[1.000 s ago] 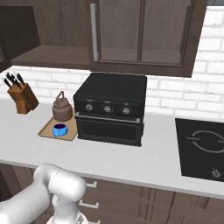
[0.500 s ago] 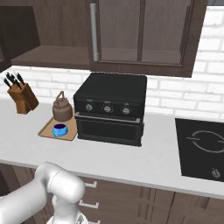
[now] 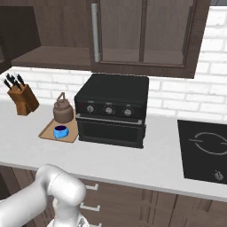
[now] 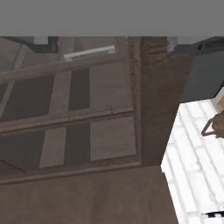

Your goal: Pick the kettle from the counter and place it on the tray. Then pick the mug from the cabinet and place it on the tray. Then close the cabinet doors.

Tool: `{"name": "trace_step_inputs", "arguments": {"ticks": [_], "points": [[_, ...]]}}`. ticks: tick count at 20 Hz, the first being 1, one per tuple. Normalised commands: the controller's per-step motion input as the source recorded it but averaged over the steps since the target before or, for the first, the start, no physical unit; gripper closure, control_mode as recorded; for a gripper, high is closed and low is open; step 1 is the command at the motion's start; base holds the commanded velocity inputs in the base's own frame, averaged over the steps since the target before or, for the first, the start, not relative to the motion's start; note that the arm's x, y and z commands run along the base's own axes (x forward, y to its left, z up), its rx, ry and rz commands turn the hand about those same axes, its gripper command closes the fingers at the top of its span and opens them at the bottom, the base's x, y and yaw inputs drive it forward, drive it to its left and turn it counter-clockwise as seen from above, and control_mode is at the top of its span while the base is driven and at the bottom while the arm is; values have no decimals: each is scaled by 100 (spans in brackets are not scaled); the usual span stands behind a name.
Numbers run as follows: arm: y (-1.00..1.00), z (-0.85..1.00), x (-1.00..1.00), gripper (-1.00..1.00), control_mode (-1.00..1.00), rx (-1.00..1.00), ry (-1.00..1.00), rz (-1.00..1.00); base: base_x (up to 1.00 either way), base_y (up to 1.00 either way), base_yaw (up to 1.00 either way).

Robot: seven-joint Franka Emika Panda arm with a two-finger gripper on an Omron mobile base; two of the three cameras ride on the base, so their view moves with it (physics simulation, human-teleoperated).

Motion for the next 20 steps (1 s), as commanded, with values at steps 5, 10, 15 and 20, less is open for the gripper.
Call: {"name": "trace_step_inputs", "arguments": {"ticks": [5, 10, 15, 20], "points": [[-48, 3, 3, -100, -100, 0, -3, -11, 0, 0, 0], [-58, 1, 27, -100, -100, 0, -2, -11, 0, 0, 0], [-61, 0, 43, -100, -100, 0, 0, -8, 0, 0, 0], [-63, 0, 47, -100, -100, 0, 0, -6, 0, 0, 0]]}}
